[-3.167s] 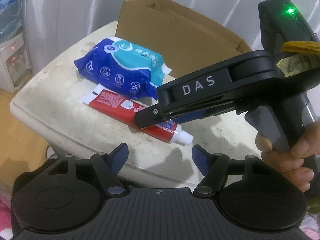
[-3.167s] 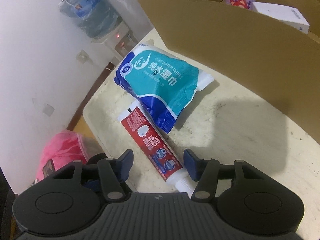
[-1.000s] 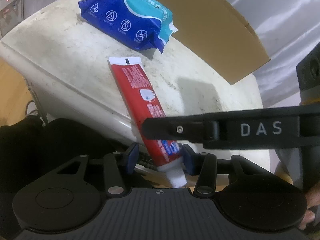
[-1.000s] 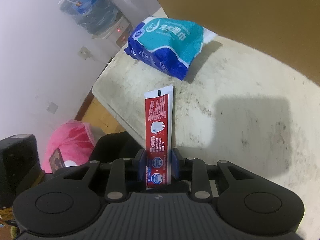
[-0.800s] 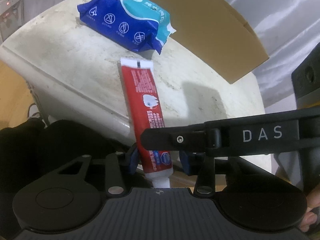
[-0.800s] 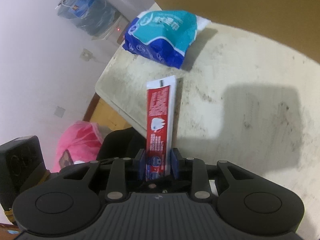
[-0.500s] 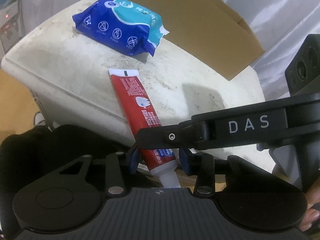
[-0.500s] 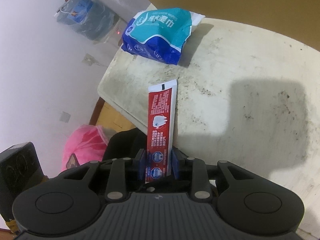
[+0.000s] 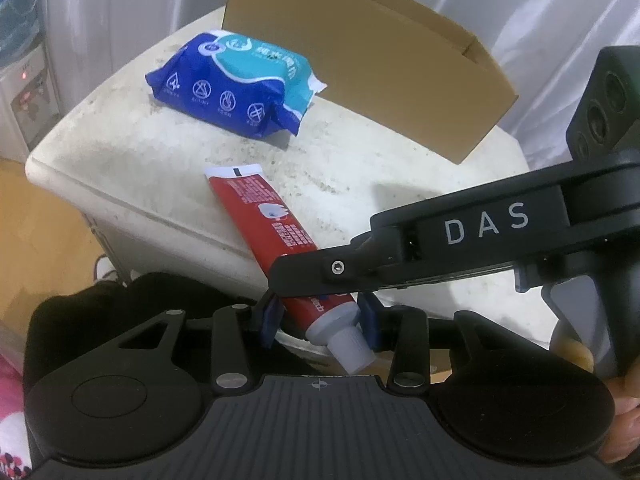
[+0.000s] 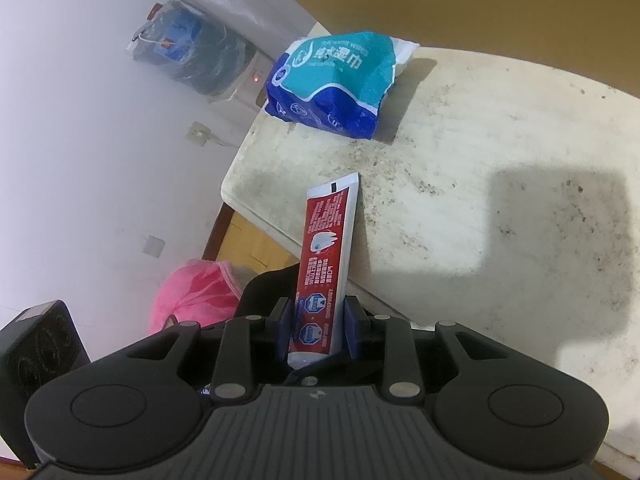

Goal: Organize objects
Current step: 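Lift the toothpaste tube with the right gripper and carry it toward the cardboard box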

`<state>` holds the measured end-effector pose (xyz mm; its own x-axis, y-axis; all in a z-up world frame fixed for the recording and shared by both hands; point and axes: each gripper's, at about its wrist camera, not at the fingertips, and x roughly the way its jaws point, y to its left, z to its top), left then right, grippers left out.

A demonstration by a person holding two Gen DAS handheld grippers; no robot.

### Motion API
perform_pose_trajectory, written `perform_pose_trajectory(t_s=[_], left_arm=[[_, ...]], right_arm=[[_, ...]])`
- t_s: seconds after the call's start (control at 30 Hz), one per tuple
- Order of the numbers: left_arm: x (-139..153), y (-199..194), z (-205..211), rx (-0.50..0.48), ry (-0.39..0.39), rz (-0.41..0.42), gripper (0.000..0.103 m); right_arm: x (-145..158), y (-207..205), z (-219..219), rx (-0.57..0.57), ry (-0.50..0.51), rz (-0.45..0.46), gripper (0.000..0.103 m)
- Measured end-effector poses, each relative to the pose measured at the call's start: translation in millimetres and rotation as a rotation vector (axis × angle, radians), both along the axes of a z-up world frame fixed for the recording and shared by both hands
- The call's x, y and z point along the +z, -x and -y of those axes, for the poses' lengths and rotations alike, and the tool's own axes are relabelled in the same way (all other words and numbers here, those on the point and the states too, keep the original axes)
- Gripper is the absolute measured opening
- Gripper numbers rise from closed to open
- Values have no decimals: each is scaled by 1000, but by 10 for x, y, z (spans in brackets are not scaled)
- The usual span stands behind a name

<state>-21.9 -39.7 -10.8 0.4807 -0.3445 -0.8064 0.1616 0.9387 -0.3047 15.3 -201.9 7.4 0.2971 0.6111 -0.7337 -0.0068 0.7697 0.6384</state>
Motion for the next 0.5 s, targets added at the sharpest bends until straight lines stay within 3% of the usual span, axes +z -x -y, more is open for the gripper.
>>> perform_pose_trajectory(t_s=[0.5], left_arm=[[153, 55, 105, -9, -43, 67, 40]], right_arm=[[137, 52, 85, -9, -36, 53, 31]])
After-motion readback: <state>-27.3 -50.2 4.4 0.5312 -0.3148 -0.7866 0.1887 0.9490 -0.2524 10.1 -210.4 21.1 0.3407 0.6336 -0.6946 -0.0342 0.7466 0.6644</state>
